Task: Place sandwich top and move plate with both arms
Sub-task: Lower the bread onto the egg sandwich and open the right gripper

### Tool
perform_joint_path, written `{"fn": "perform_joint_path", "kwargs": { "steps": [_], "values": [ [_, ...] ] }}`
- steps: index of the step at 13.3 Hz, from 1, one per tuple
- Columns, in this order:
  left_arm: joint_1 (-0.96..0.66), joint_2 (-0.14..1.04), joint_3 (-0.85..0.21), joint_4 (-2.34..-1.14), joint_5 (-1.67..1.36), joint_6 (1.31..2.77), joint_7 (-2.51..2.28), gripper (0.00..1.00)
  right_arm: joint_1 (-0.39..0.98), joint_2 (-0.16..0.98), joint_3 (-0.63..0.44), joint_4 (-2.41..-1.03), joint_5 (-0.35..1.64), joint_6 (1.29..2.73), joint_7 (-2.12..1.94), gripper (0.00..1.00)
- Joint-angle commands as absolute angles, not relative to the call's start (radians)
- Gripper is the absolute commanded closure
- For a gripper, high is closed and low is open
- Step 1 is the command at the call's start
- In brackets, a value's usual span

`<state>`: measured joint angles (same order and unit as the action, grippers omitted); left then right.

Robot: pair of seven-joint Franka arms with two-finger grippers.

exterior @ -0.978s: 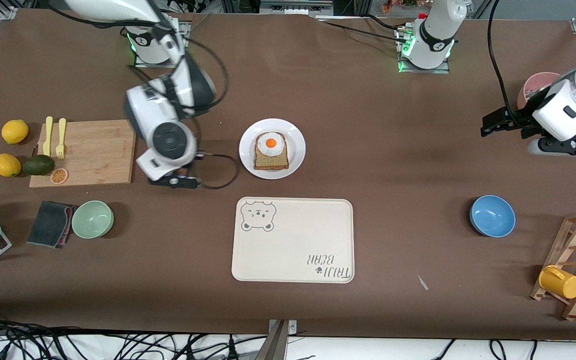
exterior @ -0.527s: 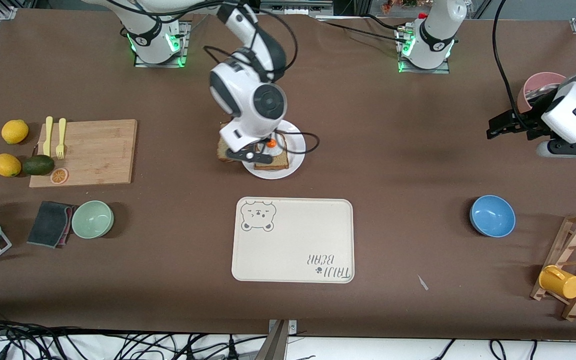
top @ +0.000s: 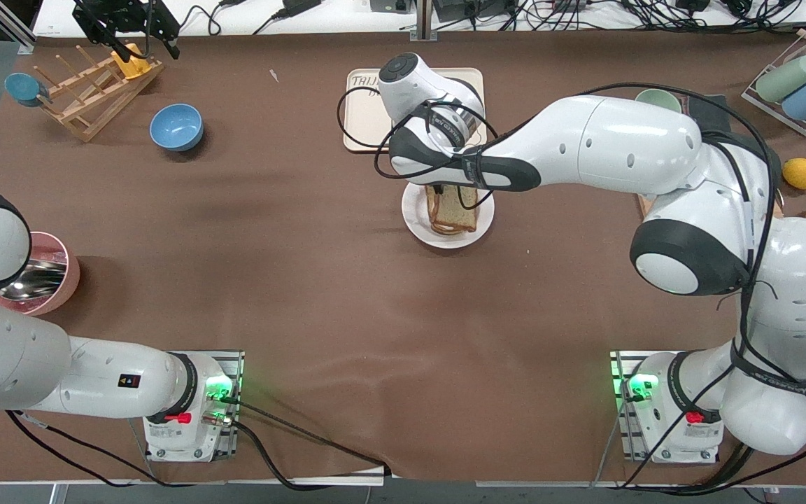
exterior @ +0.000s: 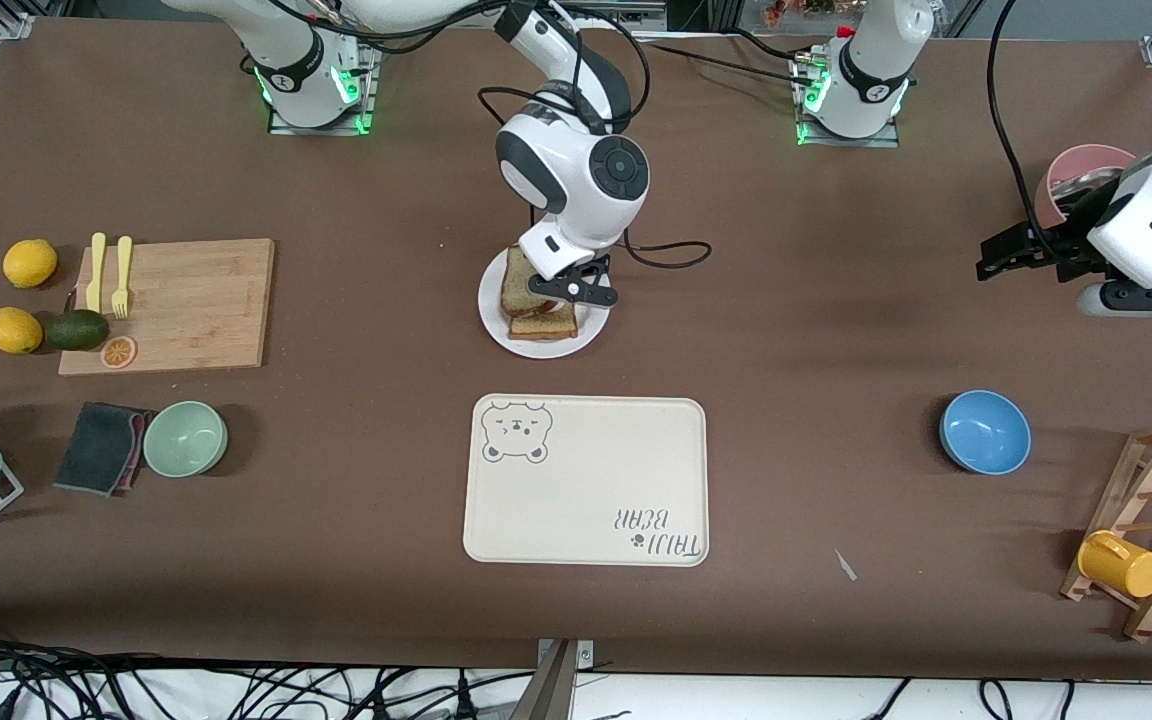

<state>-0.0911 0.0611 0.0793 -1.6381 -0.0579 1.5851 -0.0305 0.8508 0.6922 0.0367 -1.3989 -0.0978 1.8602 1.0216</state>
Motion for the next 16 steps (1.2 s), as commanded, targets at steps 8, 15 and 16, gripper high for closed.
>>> {"fn": "perform_joint_path", "kwargs": {
  "steps": [8,15,16],
  "values": [
    [-0.09,0.066,0.084,-1.632,-0.043,1.589,-0.032,0.0,0.861,0.739,0.028,-1.361,-0.1,1.945,1.075,0.01],
    [-0.097,0.071,0.071,-1.632,-0.012,1.591,-0.022,0.0,0.695,0.589,0.014,-1.359,-0.08,1.772,0.714,0.0],
    [-0.1,0.075,0.061,-1.632,0.018,1.592,-0.018,0.0,0.663,0.562,0.012,-1.359,-0.057,1.74,0.636,0.0]
  ]
}}
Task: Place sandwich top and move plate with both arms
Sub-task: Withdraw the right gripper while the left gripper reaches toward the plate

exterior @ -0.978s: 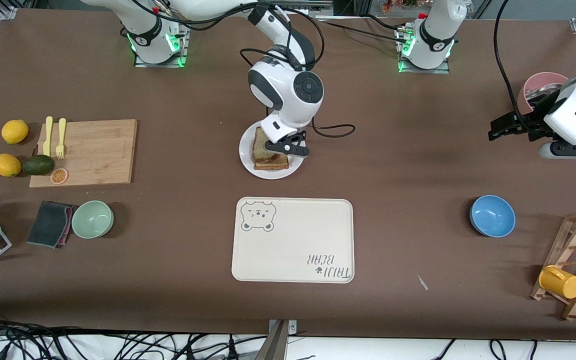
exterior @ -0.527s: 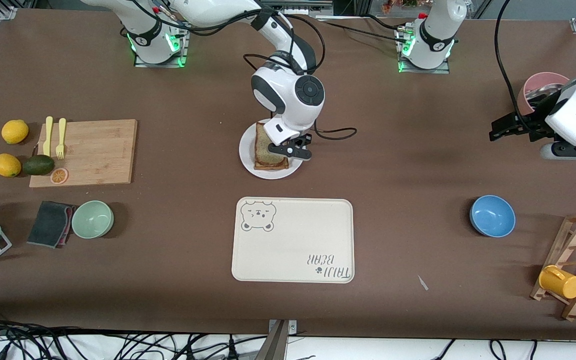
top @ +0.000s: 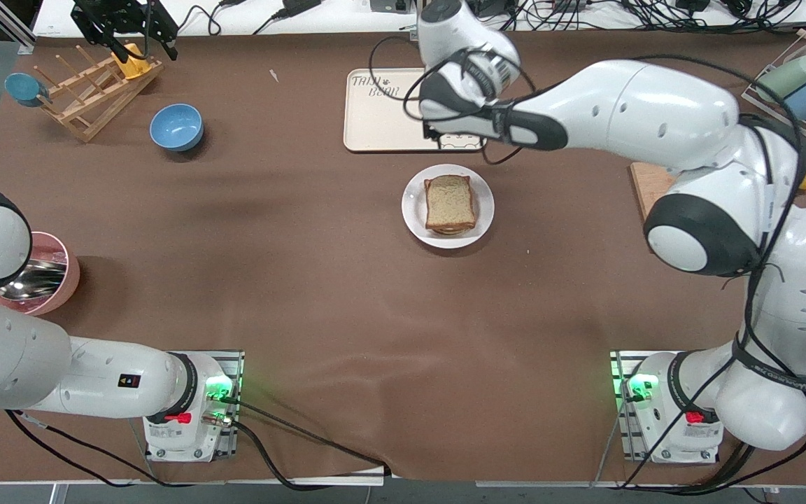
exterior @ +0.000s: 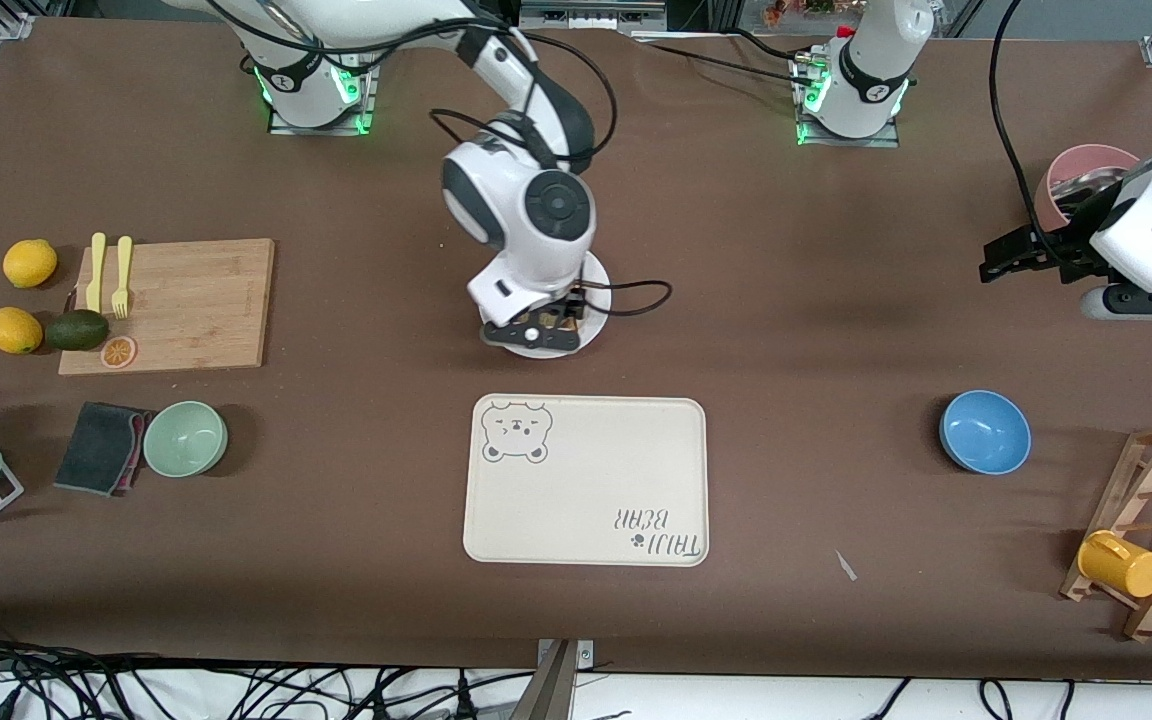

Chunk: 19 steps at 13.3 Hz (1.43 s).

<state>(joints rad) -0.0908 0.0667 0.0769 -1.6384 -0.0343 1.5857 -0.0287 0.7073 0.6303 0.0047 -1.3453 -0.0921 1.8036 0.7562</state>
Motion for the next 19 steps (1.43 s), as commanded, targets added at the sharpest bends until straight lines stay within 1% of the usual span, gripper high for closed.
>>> {"fn": "perform_joint_path", "kwargs": {
  "steps": [1,3,5,7,9,12,14,16,18,19],
  "values": [
    [-0.101,0.096,0.06,-1.638,0.032,1.606,-0.017,0.0,0.626,0.537,0.009,-1.359,-0.02,1.711,0.555,0.0],
    [-0.101,0.103,0.06,-1.658,0.031,1.614,0.0,0.0,0.536,0.493,0.009,-1.359,0.043,1.654,0.447,0.0],
    [-0.1,0.104,0.06,-1.689,0.031,1.611,0.026,0.0,0.444,0.453,0.008,-1.359,0.051,1.599,0.317,0.0],
    [-0.098,0.115,0.058,-1.703,-0.007,1.618,0.029,0.0,0.359,0.407,-0.009,-1.359,0.058,1.577,0.188,0.0],
    [-0.091,0.143,0.046,-1.703,-0.055,1.638,0.018,0.0,0.319,0.367,-0.028,-1.364,0.052,1.574,0.156,0.0],
    [-0.089,0.161,0.023,-1.745,-0.064,1.731,0.015,0.0,0.227,0.217,-0.018,-1.492,0.049,1.575,0.159,0.0],
    [-0.09,0.166,0.012,-1.811,-0.11,1.83,0.014,0.0,0.129,0.134,0.001,-1.52,0.058,1.575,0.099,0.0],
    [-0.091,0.179,-0.012,-1.854,-0.168,1.916,0.014,0.0,0.06,0.069,0.018,-1.545,0.049,1.571,-0.029,0.0],
    [-0.1,0.201,-0.025,-1.882,-0.201,1.983,0.015,0.0,-0.001,0.017,0.023,-1.604,0.051,1.575,-0.044,0.0],
    [-0.103,0.219,-0.037,-1.887,-0.245,2.008,0.015,0.0,-0.011,-0.021,0.023,-1.641,0.058,1.577,-0.04,0.0]
  ]
}}
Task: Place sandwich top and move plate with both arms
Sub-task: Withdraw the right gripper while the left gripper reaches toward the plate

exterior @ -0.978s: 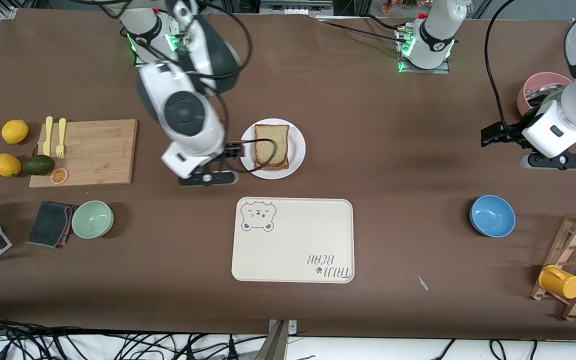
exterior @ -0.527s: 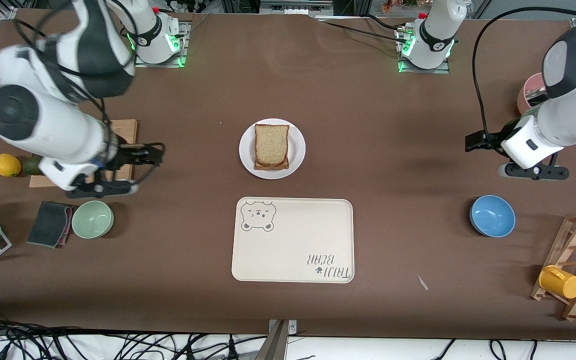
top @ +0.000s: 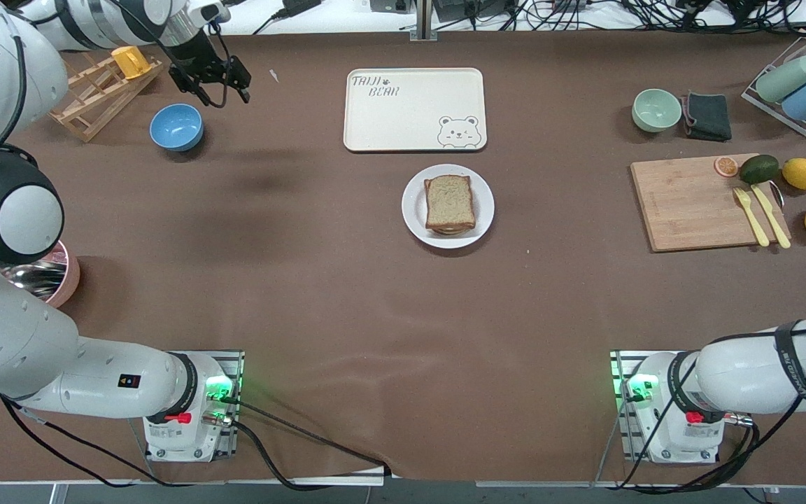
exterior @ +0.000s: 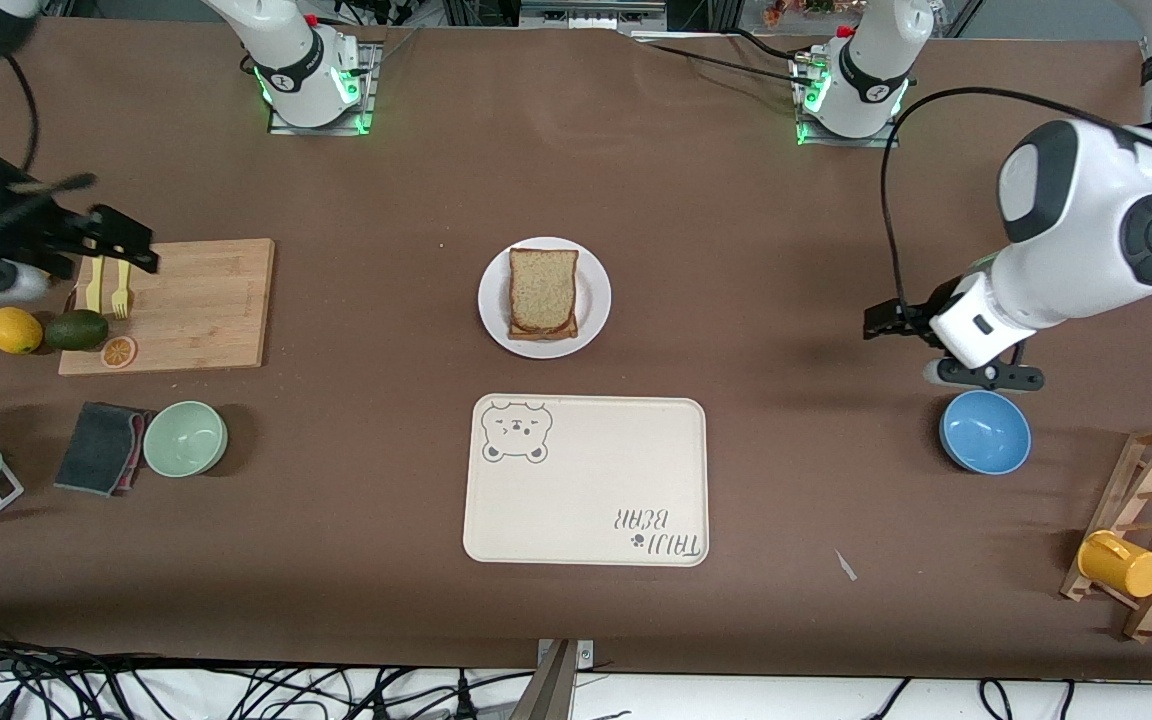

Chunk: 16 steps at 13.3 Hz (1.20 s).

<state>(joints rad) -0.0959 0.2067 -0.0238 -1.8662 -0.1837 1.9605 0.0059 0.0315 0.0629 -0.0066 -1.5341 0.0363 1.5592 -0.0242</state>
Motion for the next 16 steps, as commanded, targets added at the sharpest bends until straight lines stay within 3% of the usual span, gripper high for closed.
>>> {"fn": "perform_joint_path", "kwargs": {
  "steps": [1,3,11,16],
  "values": [
    [-0.104,0.235,-0.043,-1.894,-0.279,2.044,0.015,0.0,-0.008,-0.05,0.023,-1.669,0.048,1.585,-0.038,0.0],
    [-0.12,0.245,-0.06,-1.943,-0.296,2.15,0.024,0.0,-0.005,-0.043,0.021,-1.667,0.045,1.53,-0.038,0.0],
    [-0.196,0.299,-0.132,-2.014,-0.552,2.327,0.052,0.0,-0.002,-0.025,0.023,-1.654,0.018,1.558,-0.032,0.0],
    [-0.225,0.347,-0.13,-2.063,-0.94,2.335,0.412,0.0,-0.002,-0.026,0.023,-1.655,0.026,1.548,-0.037,0.0]
  ]
}}
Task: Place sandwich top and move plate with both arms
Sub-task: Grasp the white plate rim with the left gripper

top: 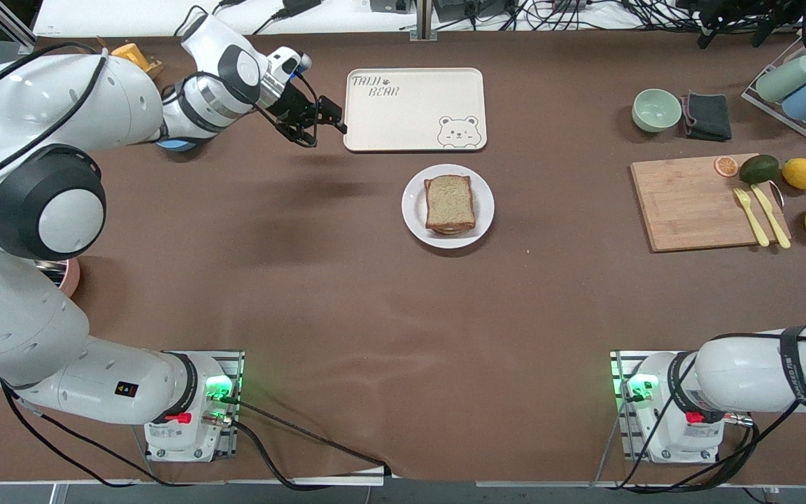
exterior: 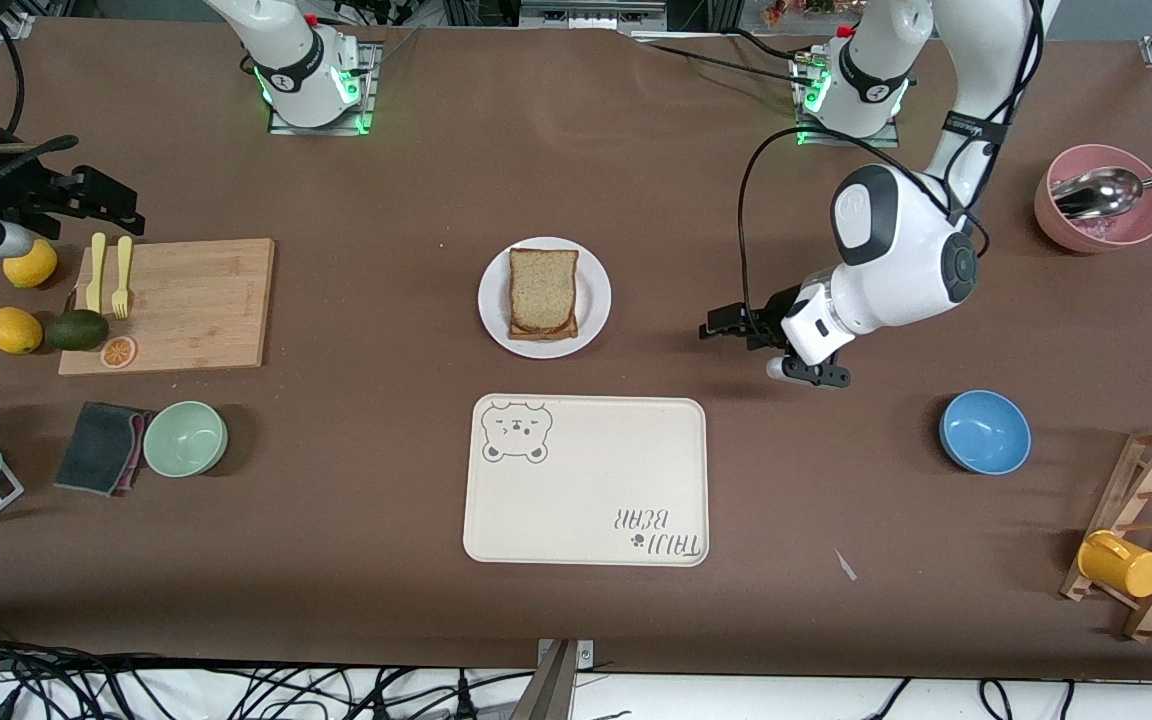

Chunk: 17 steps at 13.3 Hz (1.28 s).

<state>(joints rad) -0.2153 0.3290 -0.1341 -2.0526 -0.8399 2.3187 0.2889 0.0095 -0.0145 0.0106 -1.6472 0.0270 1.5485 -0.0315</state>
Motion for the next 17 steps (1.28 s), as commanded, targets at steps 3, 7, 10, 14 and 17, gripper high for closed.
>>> {"fn": "perform_joint_path", "kwargs": {
  "steps": [3,7,10,14,17],
  "values": [
    [-0.267,0.383,-0.13,-2.063,-1.023,2.338,0.44,0.0,-0.002,-0.025,0.018,-1.657,0.028,1.54,-0.037,0.0],
    [-0.327,0.454,-0.129,-2.063,-1.237,2.342,0.58,0.0,-0.002,-0.025,0.02,-1.655,0.028,1.545,-0.034,0.0],
    [-0.366,0.495,-0.129,-2.063,-1.362,2.342,0.629,0.0,-0.002,-0.025,0.018,-1.655,0.026,1.545,-0.035,0.0],
    [-0.42,0.546,-0.129,-2.051,-1.509,2.342,0.659,0.02,-0.002,-0.025,0.018,-1.655,0.026,1.545,-0.034,0.0],
    [-0.463,0.583,-0.127,-2.049,-1.655,2.342,0.754,0.02,-0.002,-0.025,0.018,-1.655,0.026,1.545,-0.034,0.0]
  ]
}}
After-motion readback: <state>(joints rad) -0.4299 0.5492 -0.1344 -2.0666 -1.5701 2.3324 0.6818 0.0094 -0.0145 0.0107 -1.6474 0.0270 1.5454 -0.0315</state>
